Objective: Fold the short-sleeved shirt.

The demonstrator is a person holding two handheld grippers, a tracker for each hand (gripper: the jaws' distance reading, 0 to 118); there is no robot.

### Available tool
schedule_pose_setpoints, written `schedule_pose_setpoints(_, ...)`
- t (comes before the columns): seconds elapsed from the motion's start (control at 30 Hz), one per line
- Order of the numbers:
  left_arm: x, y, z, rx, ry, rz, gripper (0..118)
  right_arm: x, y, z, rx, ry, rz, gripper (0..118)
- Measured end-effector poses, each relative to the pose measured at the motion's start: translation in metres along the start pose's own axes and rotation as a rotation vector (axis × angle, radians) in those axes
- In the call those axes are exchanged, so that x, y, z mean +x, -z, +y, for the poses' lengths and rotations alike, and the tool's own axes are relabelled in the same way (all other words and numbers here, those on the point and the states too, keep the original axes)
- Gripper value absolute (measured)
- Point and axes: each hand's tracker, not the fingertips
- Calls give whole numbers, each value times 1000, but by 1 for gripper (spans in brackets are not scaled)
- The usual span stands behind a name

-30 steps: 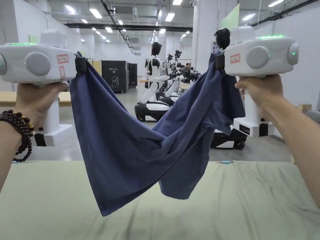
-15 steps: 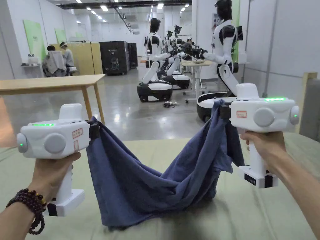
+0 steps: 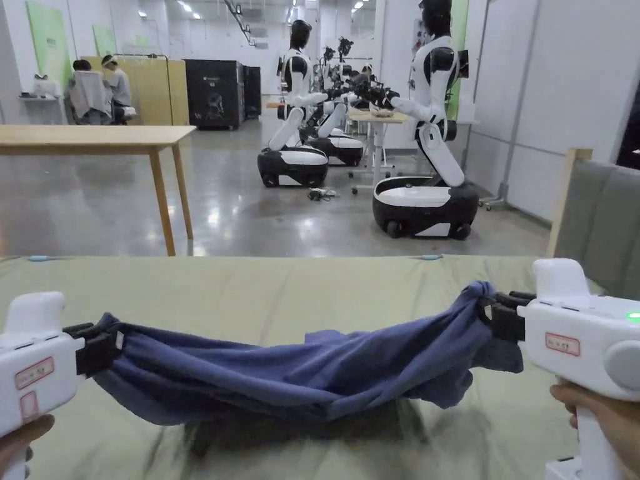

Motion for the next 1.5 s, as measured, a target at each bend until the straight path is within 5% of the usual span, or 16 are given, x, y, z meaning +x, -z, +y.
schedule_pose_setpoints(0.4,-32,-91,-139,-203,-165,22,4,13,-71,-149,-400,-51,-15,9)
schedule_pose_setpoints(0.57,-43,-73,-166,-319,-79,84,4,20,-39,-178,-561,-179,-51,9)
schedule_pose_setpoints(0.77,-41,-65,-174,-330,-72,75,6,26,-29,-186,-573,-123,-31,11)
schedule_pose_setpoints(0.8,-42,-65,-172,-326,-86,68,12,27,-33,-185,-559,-116,-26,20)
schedule_pose_setpoints(0.83,-41,-67,-170,-318,-95,80,30,28,-36,-184,-540,-113,-20,47)
schedule_pose_setpoints(0.87,-41,-71,-166,-297,-102,100,82,28,-41,-182,-511,-111,-33,97)
schedule_pose_setpoints(0.9,-42,-74,-163,-290,-108,91,117,28,-46,-180,-501,-99,-33,118)
schedule_pose_setpoints(1.07,-37,-119,-128,-170,-96,68,118,15,-114,-145,-294,-7,6,113)
schedule_pose_setpoints(1.1,-41,-134,-119,-222,77,178,118,7,-128,-139,-258,2,9,112)
schedule_pose_setpoints(1.13,-26,-135,-126,-201,62,153,118,-1,-144,-135,-223,21,25,109)
schedule_pose_setpoints(1.2,-14,-153,-125,-176,58,163,100,-14,-165,-134,-125,62,112,66)
schedule_pose_setpoints(1.23,-10,-163,-126,-135,54,160,71,-20,-173,-134,-105,82,143,32)
schedule_pose_setpoints(1.27,-13,-165,-130,-106,53,159,0,-26,-180,-134,-84,96,159,1)
schedule_pose_setpoints(1.33,-12,-175,-137,-121,-4,204,0,-43,-186,-132,-59,85,138,1)
schedule_pose_setpoints(1.37,-7,-176,-137,-29,-205,98,0,-47,-189,-130,-59,86,141,1)
schedule_pose_setpoints(1.5,-6,-185,-130,-100,-199,118,0,-56,-199,-121,-55,95,175,1)
